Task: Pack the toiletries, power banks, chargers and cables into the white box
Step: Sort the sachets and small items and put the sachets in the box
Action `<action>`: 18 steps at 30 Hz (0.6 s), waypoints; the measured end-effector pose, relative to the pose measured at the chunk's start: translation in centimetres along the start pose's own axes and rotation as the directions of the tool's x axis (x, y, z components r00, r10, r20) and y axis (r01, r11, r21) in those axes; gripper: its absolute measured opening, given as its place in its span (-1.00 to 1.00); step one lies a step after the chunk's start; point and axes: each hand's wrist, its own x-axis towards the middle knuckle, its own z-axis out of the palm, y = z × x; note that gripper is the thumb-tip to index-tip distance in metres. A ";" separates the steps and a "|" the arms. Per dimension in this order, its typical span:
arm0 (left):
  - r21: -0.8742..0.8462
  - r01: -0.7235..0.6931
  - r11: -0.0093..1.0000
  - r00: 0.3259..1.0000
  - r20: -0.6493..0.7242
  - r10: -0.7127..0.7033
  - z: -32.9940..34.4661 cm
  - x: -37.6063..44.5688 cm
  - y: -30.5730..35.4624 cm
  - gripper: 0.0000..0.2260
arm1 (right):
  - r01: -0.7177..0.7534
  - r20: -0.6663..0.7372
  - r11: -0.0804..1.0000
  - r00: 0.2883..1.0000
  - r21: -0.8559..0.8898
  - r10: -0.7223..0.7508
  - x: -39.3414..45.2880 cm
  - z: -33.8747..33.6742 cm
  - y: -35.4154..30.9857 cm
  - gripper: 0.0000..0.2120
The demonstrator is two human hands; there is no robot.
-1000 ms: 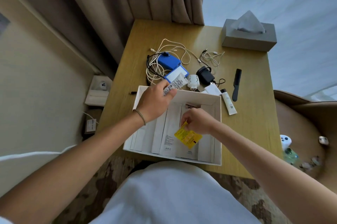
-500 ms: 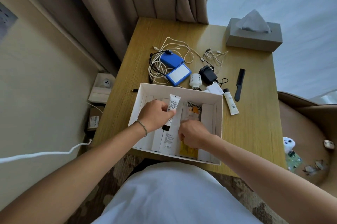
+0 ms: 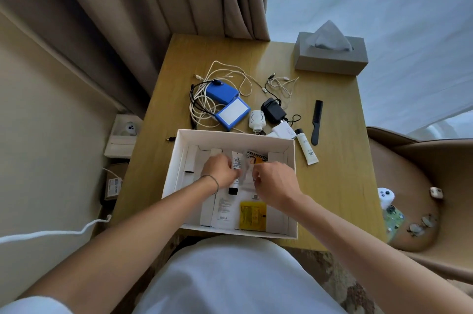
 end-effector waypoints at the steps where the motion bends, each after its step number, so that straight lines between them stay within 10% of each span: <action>1: 0.004 0.012 1.000 1.000 -0.014 -0.012 0.2 0.2 0.1 -0.69 | -0.016 -0.006 1.000 1.000 -0.002 0.016 -0.1 -0.2 0.0 -0.80; 12: 0.035 -0.022 0.999 0.999 0.032 0.021 0.6 1.2 1.4 -0.74 | -0.033 -0.124 0.994 0.991 0.103 0.046 -0.4 -0.9 -0.4 -0.77; 18: 0.089 -0.271 0.958 0.955 -0.101 0.279 -1.7 -2.1 1.8 -0.88 | -0.058 -0.267 0.966 0.955 0.252 0.127 0.2 -3.1 -0.1 -0.78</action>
